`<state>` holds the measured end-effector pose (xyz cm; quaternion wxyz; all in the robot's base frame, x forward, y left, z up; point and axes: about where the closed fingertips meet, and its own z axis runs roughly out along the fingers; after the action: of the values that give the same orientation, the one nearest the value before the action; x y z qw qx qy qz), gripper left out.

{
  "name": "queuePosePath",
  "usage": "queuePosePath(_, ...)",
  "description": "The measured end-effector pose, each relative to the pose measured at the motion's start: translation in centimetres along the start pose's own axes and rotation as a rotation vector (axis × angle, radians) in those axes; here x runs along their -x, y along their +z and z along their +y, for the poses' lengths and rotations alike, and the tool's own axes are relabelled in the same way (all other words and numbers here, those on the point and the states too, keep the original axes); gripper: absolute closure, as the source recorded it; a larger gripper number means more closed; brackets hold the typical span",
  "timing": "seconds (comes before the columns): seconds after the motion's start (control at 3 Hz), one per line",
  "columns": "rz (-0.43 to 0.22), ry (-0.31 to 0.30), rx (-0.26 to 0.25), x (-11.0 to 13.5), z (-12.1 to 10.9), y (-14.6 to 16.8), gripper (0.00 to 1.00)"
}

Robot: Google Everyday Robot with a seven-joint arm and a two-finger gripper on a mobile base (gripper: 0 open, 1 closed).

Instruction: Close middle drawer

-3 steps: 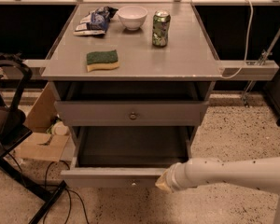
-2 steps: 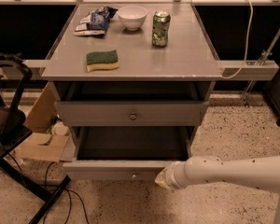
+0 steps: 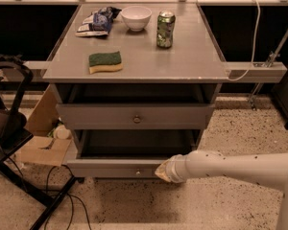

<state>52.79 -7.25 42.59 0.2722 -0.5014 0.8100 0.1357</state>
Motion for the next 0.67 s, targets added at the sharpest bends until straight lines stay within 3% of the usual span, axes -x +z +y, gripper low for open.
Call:
queuePosePath(0.33, -0.040, 0.031, -0.032, 2.41, -2.60, 1.01, 1.00)
queuePosePath(0.67, -0.041, 0.032, -0.033, 2.48, -2.56, 0.98, 1.00)
